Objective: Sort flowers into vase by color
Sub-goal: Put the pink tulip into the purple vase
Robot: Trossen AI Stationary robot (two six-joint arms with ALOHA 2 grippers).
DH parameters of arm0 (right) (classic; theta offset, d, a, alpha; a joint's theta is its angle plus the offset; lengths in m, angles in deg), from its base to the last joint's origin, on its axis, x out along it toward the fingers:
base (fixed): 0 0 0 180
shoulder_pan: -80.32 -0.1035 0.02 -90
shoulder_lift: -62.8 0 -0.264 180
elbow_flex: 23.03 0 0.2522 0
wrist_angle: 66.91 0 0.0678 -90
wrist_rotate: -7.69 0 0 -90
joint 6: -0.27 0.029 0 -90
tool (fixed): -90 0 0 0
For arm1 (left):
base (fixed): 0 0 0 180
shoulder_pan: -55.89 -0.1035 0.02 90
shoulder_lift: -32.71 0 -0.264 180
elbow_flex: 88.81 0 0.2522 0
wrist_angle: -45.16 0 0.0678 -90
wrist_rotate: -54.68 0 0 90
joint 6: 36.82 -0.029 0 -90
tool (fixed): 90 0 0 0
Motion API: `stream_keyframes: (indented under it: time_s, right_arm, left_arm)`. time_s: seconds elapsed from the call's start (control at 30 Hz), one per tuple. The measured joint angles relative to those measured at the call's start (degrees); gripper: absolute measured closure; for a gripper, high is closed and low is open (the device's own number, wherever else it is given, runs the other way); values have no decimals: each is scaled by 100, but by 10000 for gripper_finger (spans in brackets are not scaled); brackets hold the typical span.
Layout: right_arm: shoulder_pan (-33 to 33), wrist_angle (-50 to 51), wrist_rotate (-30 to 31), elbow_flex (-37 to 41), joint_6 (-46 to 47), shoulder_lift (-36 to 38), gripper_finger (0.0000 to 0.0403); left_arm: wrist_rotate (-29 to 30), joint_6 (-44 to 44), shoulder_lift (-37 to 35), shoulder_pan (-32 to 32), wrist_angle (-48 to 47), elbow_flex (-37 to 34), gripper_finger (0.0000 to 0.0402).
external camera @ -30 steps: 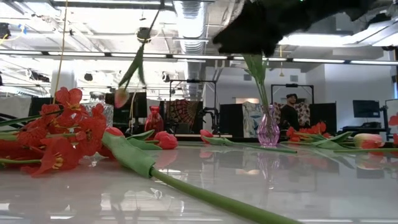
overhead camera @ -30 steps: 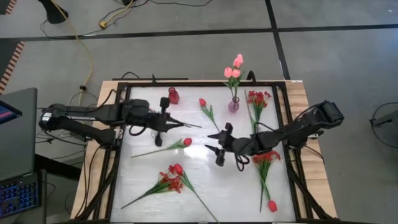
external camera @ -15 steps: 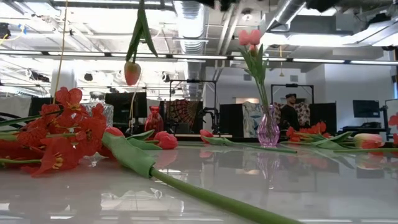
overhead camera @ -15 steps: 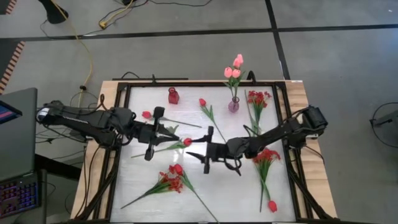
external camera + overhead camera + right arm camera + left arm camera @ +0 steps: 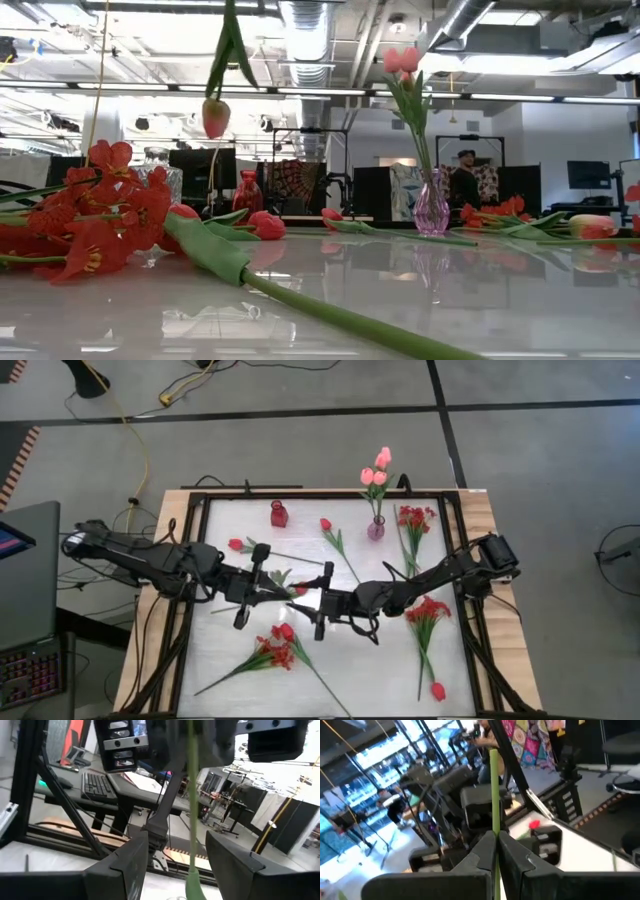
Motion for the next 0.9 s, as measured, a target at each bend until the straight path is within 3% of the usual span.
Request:
stream_keyframes:
  time_s: [0.3, 0.43, 0.73, 0.9]
  right_arm:
    - [60, 30, -14, -8, 15, -2, 196]
    - [58, 160, -21, -8, 13, -2, 240]
    - [59, 216, -17, -8, -86, -2, 380]
    - [14, 224, 175, -8, -315, -2, 379]
  left_arm:
    - [-105, -216, 313, -10, 301, 1, 401]
    - [-105, -214, 321, -10, 288, 1, 401]
    - [-108, -155, 318, -10, 284, 1, 401]
    - [-283, -46, 318, -12, 194, 2, 395]
